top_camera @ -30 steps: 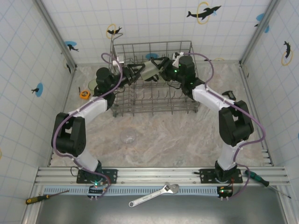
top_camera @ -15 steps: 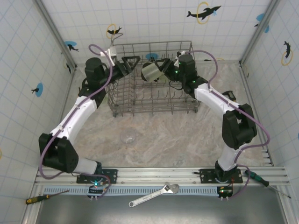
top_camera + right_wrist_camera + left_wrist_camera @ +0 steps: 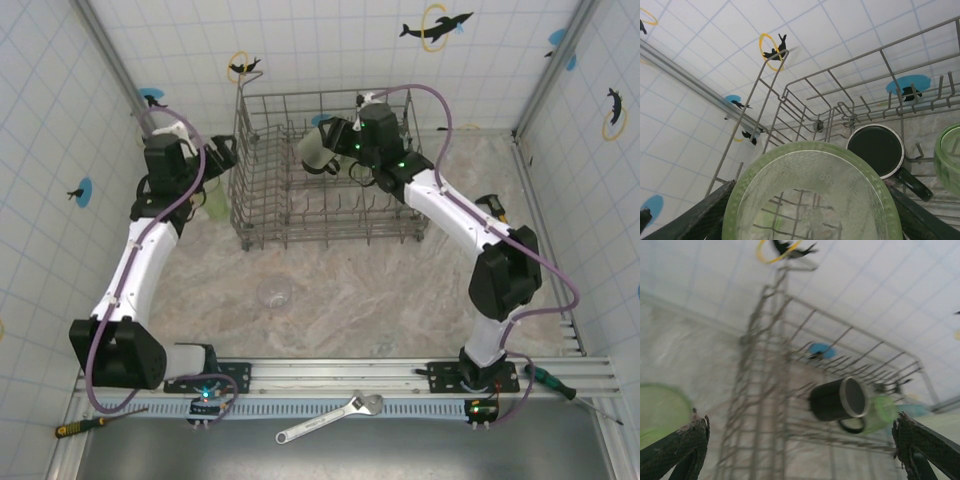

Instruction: Load the cups into the dish rack

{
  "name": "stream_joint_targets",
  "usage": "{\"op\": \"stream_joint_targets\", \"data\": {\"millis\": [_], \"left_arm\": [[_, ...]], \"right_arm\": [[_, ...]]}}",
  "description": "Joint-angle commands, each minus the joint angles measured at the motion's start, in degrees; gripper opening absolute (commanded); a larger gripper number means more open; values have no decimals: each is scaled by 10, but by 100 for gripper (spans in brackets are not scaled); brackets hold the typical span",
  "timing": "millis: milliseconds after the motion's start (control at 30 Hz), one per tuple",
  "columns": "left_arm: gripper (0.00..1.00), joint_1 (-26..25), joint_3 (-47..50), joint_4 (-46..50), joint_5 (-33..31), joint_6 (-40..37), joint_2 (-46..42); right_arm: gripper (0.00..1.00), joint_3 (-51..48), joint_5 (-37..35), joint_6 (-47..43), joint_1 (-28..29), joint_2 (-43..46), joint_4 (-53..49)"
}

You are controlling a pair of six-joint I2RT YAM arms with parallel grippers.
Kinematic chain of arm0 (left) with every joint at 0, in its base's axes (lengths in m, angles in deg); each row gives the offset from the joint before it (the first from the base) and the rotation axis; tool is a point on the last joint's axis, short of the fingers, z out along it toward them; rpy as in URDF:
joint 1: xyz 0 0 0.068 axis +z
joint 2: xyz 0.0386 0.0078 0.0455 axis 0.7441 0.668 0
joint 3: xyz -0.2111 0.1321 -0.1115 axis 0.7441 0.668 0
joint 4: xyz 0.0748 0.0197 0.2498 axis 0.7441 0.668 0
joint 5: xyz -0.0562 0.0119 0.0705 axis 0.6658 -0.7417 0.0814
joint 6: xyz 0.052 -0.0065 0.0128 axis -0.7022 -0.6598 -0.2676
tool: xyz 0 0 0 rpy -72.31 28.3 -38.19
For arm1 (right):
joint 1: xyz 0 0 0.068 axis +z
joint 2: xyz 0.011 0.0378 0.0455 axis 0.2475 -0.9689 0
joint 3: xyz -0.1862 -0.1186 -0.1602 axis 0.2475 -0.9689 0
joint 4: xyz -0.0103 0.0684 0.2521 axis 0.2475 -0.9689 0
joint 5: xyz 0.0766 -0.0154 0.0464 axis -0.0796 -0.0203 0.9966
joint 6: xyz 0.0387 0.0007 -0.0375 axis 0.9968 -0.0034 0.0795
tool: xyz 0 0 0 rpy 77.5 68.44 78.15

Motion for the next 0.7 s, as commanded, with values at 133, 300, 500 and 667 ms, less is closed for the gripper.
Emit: {"op": "stream_joint_targets", "data": {"millis": [133,300,500,667], "left_arm": [[98,3,35,66,-150,-67,-29],[97,21,81,44,-173,-71,-52],[97,35,102,48,-204,-69,-68],[97,42,121,45,-210,-69,-68]], "right_arm": [[33,69,-80,-70,23,-60,-53],[33,107,-107,-99,33,-97,-70],[34,136,-126,-118,35,-131,-85],[34,147,-141,-135,35,-152,-78]]}}
